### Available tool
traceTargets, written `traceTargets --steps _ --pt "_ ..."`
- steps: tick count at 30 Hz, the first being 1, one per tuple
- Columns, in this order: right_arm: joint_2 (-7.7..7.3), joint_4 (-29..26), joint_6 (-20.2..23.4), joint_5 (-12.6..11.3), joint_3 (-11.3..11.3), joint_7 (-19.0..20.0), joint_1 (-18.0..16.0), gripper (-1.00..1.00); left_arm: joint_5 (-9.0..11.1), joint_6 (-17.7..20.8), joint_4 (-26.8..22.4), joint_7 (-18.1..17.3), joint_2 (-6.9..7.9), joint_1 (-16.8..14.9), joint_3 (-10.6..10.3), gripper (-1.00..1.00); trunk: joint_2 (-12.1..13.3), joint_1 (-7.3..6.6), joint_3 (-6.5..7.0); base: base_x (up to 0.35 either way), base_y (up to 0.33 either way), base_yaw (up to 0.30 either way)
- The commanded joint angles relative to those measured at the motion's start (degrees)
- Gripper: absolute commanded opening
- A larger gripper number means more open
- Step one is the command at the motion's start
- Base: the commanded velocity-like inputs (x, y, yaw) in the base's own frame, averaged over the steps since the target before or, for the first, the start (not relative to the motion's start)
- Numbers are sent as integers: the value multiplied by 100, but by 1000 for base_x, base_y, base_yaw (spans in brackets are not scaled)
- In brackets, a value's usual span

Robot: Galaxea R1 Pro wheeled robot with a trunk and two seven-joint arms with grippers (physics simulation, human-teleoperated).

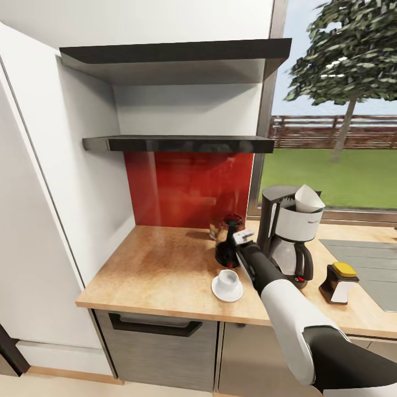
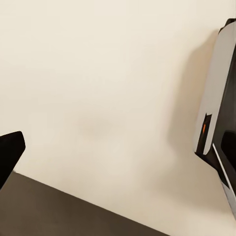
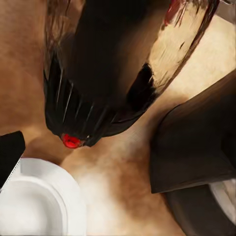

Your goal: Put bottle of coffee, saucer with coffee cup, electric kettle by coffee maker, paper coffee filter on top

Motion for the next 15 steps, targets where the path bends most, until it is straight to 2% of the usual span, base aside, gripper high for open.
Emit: traceTargets --steps 1,10,15 --pt "5 -50 22 8 -12 -6 0 100 27 -13 -22 2 -2 2 15 100 -3 2 -2 0 0 0" --pt "5 -133 21 0 -10 -3 0 100 22 -38 -68 4 -9 -33 17 100 -3 2 -2 -5 0 0" --pt "5 -112 1 -2 -8 2 0 100 21 -75 -88 5 -6 -45 15 100 -3 2 -2 -185 4 0"
